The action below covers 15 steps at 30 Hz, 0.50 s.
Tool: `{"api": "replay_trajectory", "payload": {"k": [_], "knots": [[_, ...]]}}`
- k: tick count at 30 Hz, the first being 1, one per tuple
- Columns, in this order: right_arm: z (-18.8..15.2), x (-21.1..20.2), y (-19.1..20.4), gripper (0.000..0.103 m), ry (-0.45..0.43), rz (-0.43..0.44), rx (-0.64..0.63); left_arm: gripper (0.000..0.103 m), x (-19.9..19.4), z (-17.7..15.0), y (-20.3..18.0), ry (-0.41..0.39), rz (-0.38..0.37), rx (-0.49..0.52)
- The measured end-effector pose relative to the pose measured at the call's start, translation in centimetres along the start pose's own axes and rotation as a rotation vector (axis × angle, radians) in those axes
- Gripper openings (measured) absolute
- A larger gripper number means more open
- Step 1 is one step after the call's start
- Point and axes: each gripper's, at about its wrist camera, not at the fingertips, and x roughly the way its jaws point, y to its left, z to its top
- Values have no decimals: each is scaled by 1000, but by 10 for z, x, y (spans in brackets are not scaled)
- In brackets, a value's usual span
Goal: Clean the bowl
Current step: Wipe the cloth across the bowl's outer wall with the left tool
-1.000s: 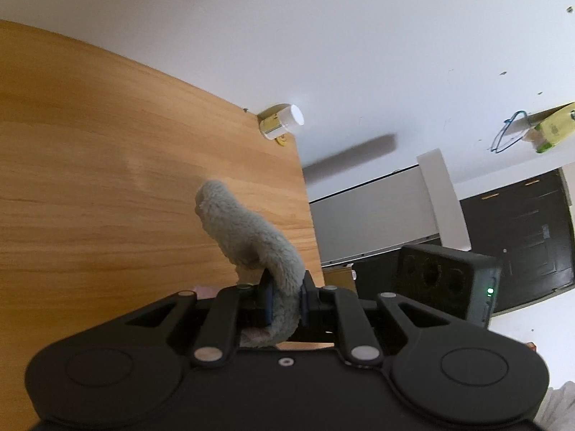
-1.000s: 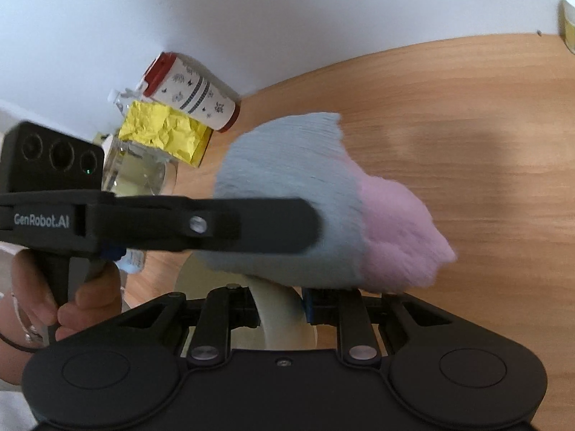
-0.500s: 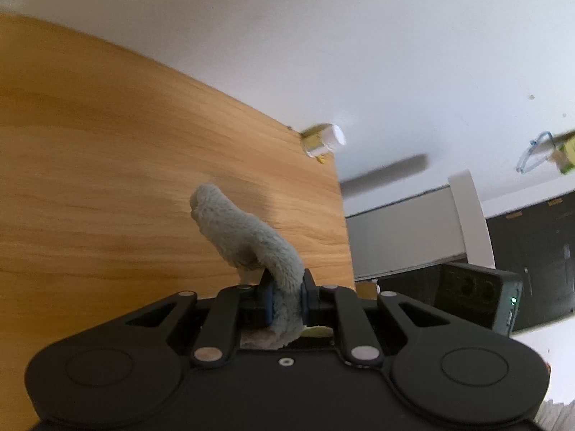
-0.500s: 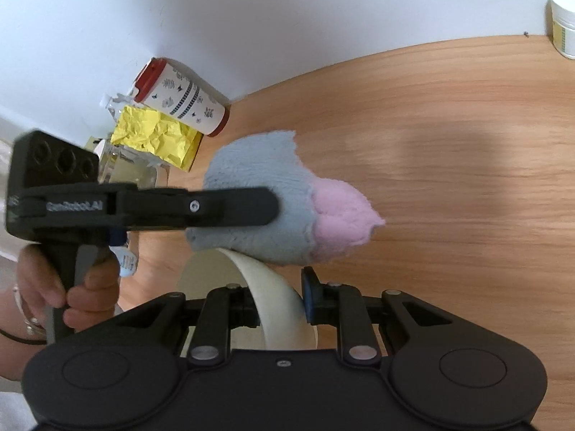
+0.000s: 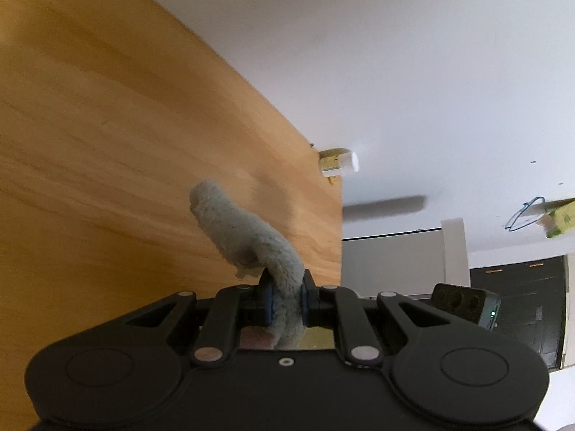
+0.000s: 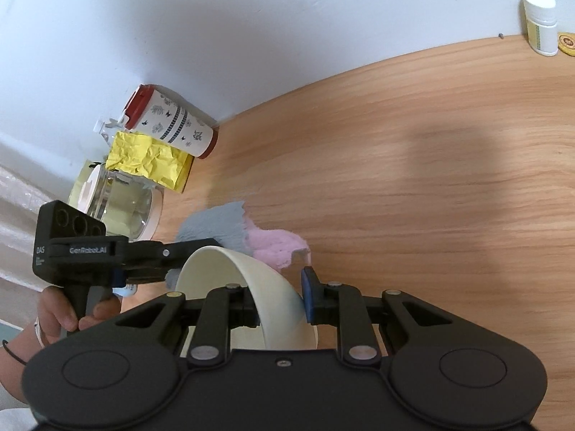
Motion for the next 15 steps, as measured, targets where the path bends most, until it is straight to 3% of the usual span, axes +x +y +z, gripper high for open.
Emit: {"api": "replay_trajectory", "payload": {"k": [11,15], "knots": [[-4,10,15,24,37,4,-60,12,24,1,-26,44,-32,47],[-7,13,17,24,49,1,-70,12,38,-4,-35,94,-54,62]]}}
